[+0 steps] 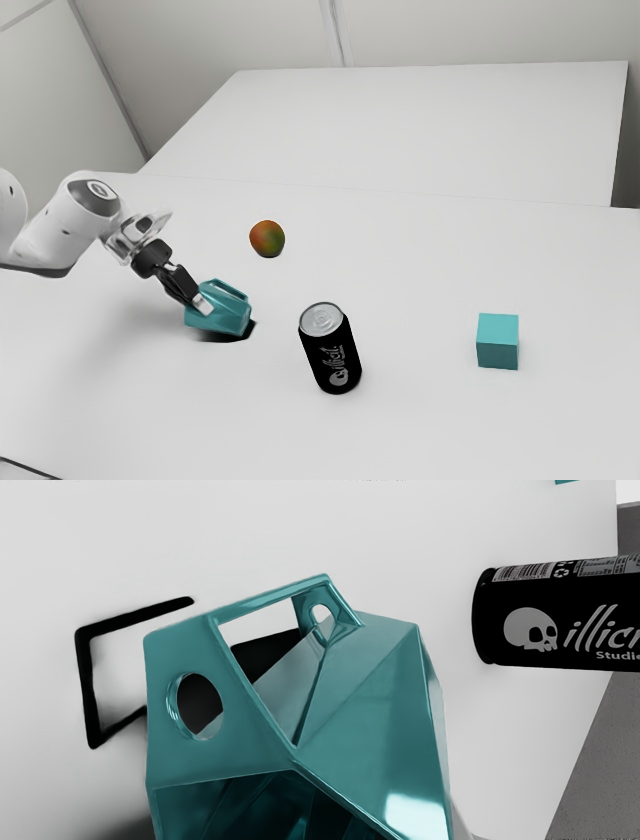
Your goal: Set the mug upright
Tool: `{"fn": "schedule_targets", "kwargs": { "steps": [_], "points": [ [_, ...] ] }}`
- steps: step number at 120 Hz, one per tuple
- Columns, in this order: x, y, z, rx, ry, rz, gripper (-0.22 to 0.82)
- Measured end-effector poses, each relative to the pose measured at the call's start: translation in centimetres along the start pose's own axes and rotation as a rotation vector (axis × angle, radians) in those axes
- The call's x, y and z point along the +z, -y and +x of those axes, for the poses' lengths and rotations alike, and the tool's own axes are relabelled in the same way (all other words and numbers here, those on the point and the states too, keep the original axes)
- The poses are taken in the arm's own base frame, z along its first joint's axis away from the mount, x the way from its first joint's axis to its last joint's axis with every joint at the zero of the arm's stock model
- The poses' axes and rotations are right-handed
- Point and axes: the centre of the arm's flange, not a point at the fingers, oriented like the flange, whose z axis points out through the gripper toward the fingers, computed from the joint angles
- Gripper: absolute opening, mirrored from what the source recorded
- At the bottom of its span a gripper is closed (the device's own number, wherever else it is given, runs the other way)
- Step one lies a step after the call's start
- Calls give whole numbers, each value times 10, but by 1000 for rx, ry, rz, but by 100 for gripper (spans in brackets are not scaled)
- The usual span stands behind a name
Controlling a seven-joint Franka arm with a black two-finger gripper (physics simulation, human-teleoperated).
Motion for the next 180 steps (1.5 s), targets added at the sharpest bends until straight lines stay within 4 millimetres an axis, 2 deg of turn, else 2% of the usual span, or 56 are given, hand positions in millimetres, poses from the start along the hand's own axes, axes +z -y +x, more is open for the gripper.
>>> {"fn": "schedule_targets", "kwargs": {
  "steps": [32, 64, 81, 112, 150, 180],
  "points": [
    [-1, -33, 18, 73, 31, 58, -17],
    [4, -74, 52, 162, 170, 296, -18],
    [18, -94, 70, 180, 270, 454, -18],
    [40, -131, 91, 150, 322, 663, -18],
    [80, -159, 101, 42, 313, 782, -18],
    [101, -159, 98, -33, 268, 850, -18]
  ]
}}
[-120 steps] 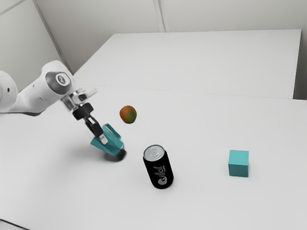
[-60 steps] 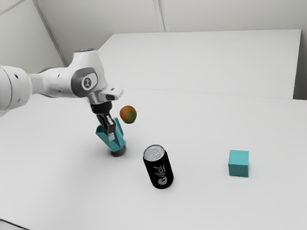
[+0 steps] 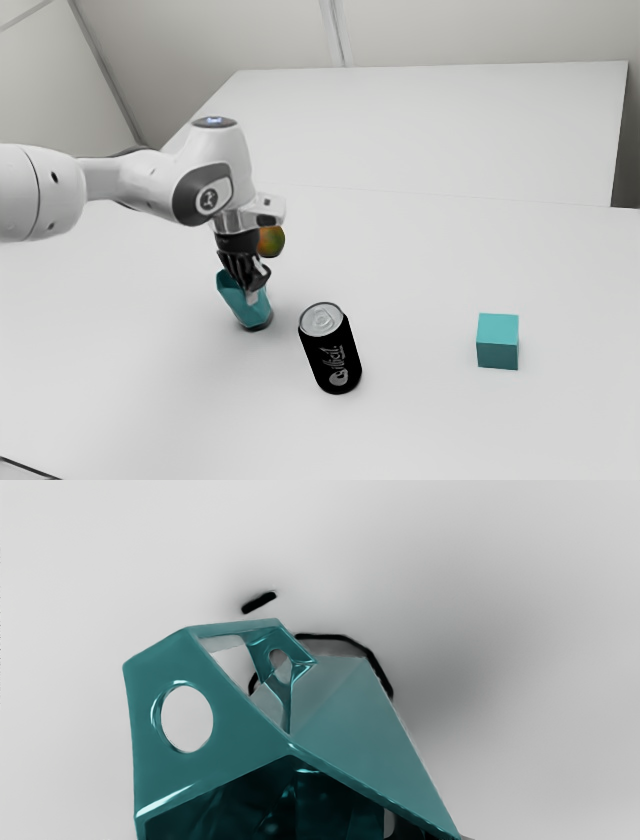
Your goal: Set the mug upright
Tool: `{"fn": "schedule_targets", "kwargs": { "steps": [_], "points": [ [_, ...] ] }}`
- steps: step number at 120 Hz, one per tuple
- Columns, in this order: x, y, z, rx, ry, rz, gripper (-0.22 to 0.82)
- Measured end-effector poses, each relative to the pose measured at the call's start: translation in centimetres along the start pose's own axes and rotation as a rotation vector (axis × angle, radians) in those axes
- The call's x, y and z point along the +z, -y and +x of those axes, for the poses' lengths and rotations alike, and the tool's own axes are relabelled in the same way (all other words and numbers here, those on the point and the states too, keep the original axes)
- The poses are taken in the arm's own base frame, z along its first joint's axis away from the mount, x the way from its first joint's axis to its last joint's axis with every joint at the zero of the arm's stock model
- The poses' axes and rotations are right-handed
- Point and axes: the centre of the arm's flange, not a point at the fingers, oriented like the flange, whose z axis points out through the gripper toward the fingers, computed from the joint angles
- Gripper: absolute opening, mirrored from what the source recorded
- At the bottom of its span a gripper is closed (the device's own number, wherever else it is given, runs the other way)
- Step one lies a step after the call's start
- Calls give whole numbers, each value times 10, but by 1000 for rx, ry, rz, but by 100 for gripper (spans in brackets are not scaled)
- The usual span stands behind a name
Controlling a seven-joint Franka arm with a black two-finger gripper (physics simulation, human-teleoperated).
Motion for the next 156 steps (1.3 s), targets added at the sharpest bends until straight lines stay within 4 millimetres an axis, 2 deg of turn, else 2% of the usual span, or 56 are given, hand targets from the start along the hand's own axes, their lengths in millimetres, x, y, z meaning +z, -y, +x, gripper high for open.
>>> {"fn": "schedule_targets", "kwargs": {
  "steps": [35, 59, 76, 94, 103, 124, 132, 147, 156],
  "points": [
    [7, -7, 0, -94, -11, 30, -17],
    [5, -14, 1, -137, -21, 34, 9],
    [-14, -18, -2, -164, -52, 61, 23],
    [-44, -22, -10, -194, -89, 103, 32],
    [-57, -24, -13, -208, -93, 111, 40],
    [-112, -27, -6, -237, -126, 105, 52],
    [-141, -28, -4, -246, -149, 104, 54],
    [-215, -30, -4, -255, -207, 86, 57],
    [-244, -33, -8, -258, -223, 66, 58]
  ]
}}
